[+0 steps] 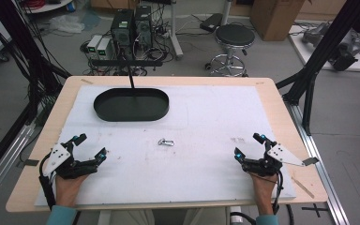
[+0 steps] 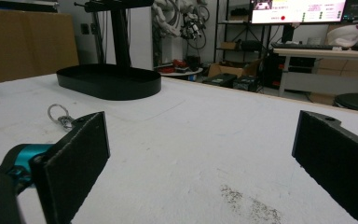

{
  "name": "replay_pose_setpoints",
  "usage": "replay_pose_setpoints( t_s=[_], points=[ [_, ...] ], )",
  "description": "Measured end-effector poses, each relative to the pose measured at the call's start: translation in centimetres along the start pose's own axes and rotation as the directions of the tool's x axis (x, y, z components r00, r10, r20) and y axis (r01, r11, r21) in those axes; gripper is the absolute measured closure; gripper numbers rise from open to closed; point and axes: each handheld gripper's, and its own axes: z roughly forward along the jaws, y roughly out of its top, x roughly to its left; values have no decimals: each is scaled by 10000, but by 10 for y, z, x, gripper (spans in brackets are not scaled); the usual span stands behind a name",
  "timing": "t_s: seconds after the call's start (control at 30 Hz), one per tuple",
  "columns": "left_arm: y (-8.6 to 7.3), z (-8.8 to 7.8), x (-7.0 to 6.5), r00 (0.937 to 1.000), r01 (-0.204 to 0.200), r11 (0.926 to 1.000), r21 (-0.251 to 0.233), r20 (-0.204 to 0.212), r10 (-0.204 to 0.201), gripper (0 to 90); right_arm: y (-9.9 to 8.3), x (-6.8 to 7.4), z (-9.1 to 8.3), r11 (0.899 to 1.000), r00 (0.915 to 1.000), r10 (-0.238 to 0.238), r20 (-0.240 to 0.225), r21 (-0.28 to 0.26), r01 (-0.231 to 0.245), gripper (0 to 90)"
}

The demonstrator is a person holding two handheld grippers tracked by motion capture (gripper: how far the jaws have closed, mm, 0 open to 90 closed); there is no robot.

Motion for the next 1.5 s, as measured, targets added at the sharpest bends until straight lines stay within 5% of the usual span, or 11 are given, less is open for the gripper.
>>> replay_pose_setpoints(
  t_s=[1.5],
  points=[
    [0,0,0,10000,15,10000,58,-84,-15,66,-1,0,-2,9998,10000,9,28,-180,-8,34]
  ],
)
